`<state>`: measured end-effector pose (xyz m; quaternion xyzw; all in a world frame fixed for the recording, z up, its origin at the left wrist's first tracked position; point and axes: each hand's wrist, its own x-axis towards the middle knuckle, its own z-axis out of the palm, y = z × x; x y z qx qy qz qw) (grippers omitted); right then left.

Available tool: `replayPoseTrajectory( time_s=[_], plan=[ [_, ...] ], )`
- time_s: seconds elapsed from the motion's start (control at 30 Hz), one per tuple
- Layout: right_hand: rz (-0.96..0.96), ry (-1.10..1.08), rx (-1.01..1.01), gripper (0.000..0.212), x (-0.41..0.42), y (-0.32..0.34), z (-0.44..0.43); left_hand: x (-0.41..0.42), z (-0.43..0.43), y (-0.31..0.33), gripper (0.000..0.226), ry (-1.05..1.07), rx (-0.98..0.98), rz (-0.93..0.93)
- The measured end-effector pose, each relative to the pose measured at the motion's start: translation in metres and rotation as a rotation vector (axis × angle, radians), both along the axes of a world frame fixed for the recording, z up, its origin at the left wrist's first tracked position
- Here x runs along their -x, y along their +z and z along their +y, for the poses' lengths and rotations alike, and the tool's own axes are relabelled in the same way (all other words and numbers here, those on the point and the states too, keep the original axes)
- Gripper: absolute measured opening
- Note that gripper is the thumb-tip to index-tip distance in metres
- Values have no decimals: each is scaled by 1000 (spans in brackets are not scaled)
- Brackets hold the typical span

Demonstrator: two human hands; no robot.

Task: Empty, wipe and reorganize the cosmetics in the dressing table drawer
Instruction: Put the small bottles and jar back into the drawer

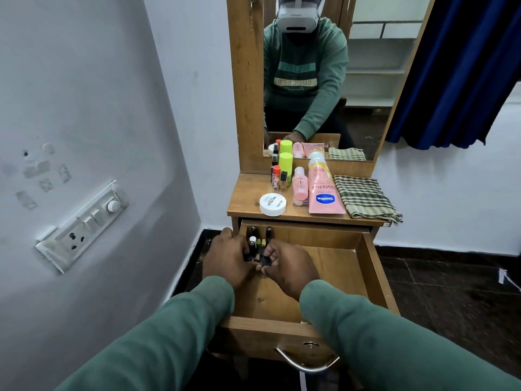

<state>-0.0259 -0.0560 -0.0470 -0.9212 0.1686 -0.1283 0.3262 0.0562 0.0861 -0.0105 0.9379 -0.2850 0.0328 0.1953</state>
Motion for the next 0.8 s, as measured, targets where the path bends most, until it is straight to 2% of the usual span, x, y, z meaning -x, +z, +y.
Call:
replayPoseTrajectory(
  time_s=[0.3, 0.8],
  plan=[
    [-10, 5, 2, 35, 1, -1, 1, -1, 0, -1, 39, -14, -66, -19],
    [19, 0, 22, 49, 4, 2, 2, 0, 7, -1, 36, -54, -22, 32]
  ],
)
